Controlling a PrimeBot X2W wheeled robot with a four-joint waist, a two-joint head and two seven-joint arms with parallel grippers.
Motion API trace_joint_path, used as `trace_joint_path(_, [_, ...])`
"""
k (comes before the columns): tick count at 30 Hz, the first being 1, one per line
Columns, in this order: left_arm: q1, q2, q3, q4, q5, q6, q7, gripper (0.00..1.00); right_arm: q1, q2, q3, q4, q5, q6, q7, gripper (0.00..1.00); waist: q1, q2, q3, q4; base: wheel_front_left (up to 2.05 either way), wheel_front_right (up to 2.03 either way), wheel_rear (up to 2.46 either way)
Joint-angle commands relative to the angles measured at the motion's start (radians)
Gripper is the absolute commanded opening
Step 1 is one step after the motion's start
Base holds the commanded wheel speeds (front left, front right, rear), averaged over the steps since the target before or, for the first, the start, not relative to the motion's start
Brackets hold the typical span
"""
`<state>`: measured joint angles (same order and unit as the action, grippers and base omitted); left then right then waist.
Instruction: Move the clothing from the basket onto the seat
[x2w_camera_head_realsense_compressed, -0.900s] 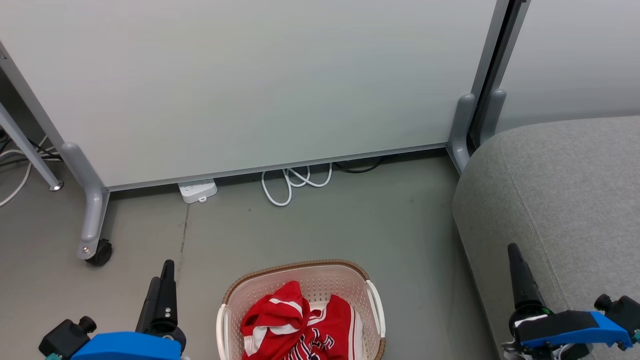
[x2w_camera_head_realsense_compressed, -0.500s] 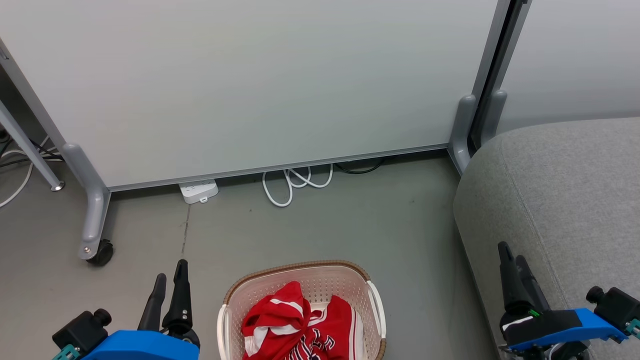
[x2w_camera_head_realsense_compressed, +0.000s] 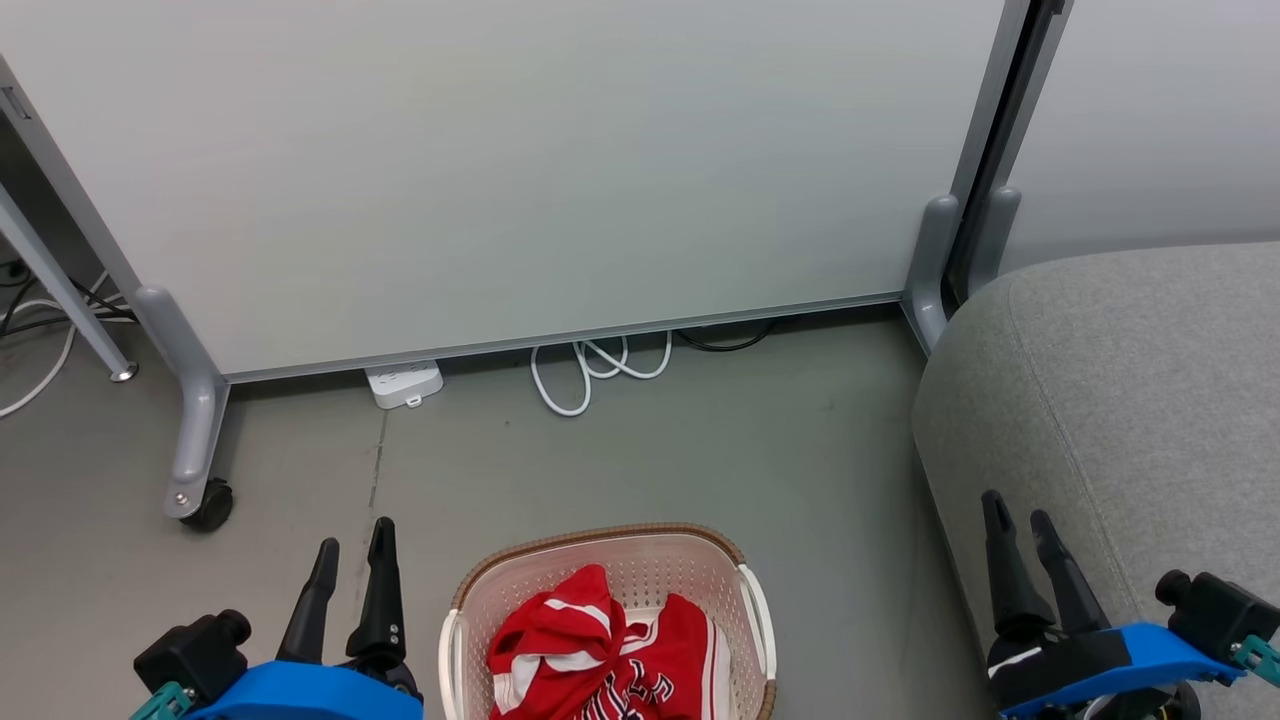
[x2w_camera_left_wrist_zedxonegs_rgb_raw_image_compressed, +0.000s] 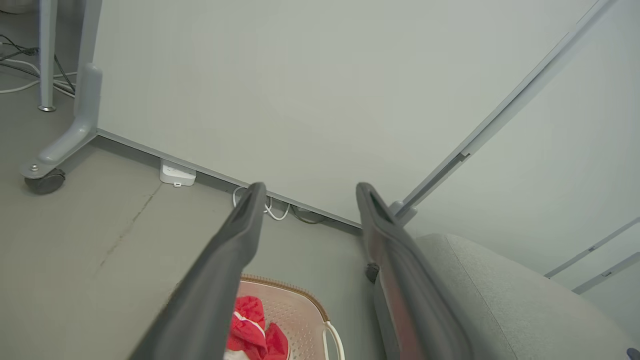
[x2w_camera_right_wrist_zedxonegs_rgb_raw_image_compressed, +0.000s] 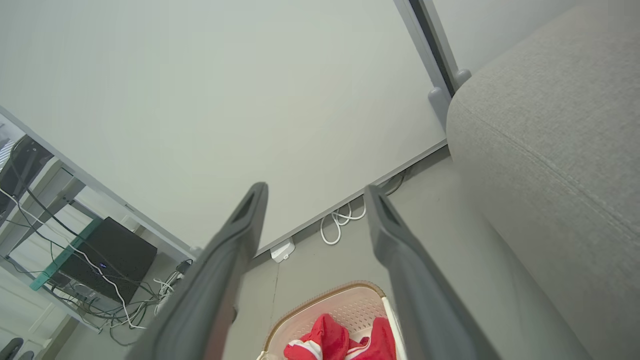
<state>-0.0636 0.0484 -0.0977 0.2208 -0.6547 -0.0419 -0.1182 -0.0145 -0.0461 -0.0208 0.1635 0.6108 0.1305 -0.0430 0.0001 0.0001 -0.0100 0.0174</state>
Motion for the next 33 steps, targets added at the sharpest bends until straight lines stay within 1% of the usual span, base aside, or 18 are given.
trace_joint_path(1, [-0.001, 0.009, 0.000, -0.012, 0.032, 0.006, -0.012, 1.00, 0.005, -0.004, 0.004, -0.016, -0.034, 0.000, -0.008, 1.00, -0.0001, -0.0001, -0.001, 0.001, 0.00, 0.00, 0.00])
trace_joint_path(17, [0.004, 0.009, -0.024, -0.005, 0.188, 0.008, -0.051, 1.00, 0.025, -0.005, 0.019, -0.037, -0.208, 0.000, -0.019, 1.00, -0.0001, -0.0001, -0.009, 0.012, 0.00, 0.00, 0.00])
trace_joint_path(33, [0.005, 0.006, -0.042, 0.021, 0.311, 0.017, -0.089, 1.00, 0.047, -0.005, 0.011, -0.063, -0.355, 0.000, -0.024, 1.00, -0.0001, -0.0001, -0.013, 0.020, 0.00, 0.00, 0.00])
